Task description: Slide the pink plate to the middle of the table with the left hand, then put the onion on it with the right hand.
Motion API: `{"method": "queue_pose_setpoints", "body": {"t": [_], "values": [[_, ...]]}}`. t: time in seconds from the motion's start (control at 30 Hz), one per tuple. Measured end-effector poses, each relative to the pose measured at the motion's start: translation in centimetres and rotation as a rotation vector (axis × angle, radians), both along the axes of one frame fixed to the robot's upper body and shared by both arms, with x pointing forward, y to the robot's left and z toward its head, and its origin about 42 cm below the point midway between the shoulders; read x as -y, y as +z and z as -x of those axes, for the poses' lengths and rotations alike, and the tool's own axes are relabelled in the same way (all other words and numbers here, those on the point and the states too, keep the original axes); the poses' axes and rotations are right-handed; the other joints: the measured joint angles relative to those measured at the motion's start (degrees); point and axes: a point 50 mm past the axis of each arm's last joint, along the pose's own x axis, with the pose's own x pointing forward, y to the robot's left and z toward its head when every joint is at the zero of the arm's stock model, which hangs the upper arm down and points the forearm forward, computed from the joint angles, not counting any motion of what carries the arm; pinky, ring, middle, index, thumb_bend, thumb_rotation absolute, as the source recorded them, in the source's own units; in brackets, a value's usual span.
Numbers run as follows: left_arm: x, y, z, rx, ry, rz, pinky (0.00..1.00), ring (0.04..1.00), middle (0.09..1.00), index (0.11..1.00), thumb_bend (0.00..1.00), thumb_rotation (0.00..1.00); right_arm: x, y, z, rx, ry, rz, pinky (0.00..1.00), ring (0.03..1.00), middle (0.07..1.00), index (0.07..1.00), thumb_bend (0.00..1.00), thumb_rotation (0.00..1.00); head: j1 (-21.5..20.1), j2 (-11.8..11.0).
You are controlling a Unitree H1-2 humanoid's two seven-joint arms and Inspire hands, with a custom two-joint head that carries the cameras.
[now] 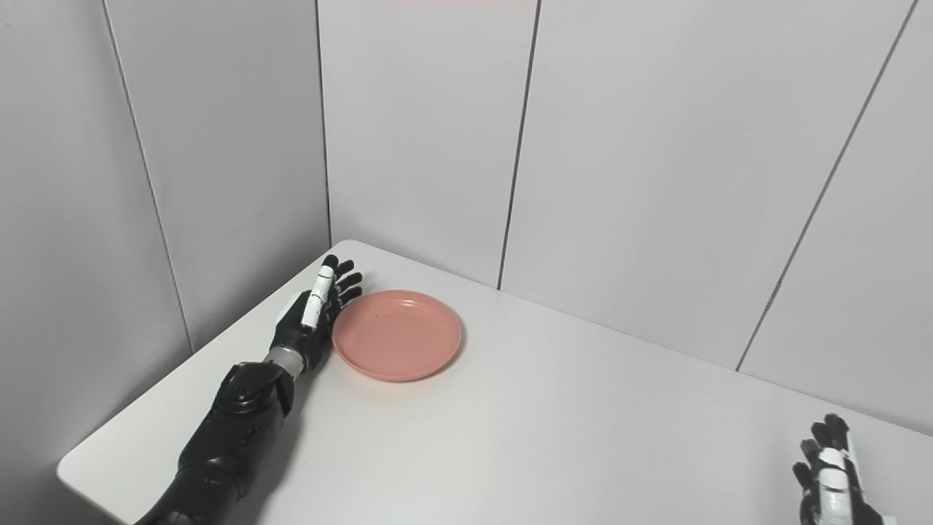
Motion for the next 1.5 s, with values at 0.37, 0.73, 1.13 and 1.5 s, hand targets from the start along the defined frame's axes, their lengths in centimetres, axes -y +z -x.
{"method": "queue_pose_setpoints", "body": {"t": [0.37,0.73,1.13,1.5], "values": [[3.6,-0.5,-0.7,0.016,-0.088,0.06,0.91,0.919,0.909,0.892,0.7,1.0,-0.2,0.1,0.1,-0.002,0.001,-0.006,1.0,1.0,1.0,1.0,0.25,1.0,-0.61,0.35],[6.6,-0.7,-1.3,0.019,-0.171,0.066,0.91,0.912,0.9,0.879,0.71,1.0,-0.5,0.3,0.1,-0.003,-0.006,0.001,1.0,1.0,1.0,1.0,0.2,1.0,-1.49,0.7],[9.6,-0.9,-1.7,0.025,-0.26,0.073,0.9,0.91,0.903,0.882,0.7,1.0,-0.9,0.6,0.3,0.0,0.008,-0.031,1.0,1.0,1.0,1.0,0.1,1.0,-4.39,1.58],[11.0,-1.0,-1.8,0.025,-0.298,0.051,0.89,0.897,0.893,0.874,0.71,1.0,-0.9,-0.1,0.0,-0.025,0.014,-0.034,1.0,1.0,1.0,1.0,0.14,1.0,-9.14,3.25]]}}
